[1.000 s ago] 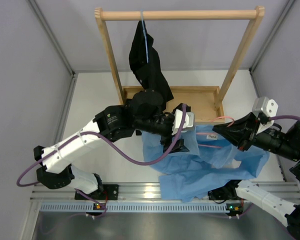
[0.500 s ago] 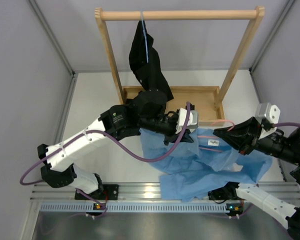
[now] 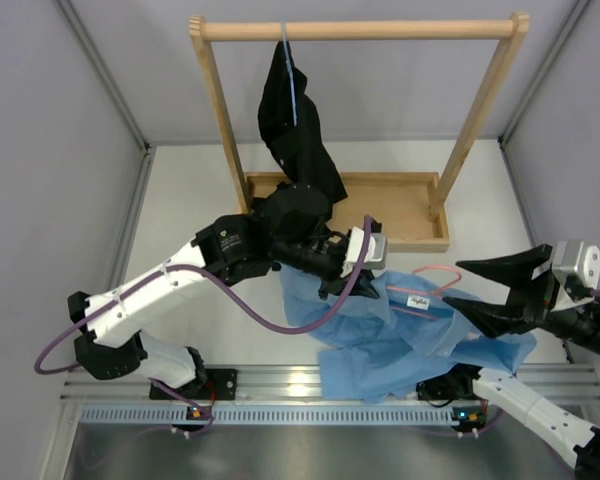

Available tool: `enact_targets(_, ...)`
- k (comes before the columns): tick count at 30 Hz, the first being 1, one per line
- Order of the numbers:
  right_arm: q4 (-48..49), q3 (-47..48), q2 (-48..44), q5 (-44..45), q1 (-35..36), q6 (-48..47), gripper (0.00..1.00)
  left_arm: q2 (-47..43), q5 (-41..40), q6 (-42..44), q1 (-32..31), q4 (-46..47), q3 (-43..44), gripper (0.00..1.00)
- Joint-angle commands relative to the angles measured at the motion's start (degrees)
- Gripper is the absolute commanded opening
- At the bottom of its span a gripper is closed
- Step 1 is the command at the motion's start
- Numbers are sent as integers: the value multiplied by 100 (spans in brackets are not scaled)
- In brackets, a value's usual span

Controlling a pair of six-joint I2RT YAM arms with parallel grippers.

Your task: Place the shirt on the hanger

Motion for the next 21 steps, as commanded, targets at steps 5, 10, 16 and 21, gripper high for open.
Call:
enact_targets(5,-1058,271,-352,-361,124,-415,49,-321,1149,63,70,168,144,0)
enact_targets(10,-1060,60,-415,-1536,142,-618,41,-119,1388,-60,70,142,372,0)
enact_targets(16,-436,-221,-353,-1776,142,-521,32,118,1546,-166,70,142,602,0)
enact_targets(21,-443,-309,-326,-1558,142,-591,37,198,1739,-140,70,151,716,0)
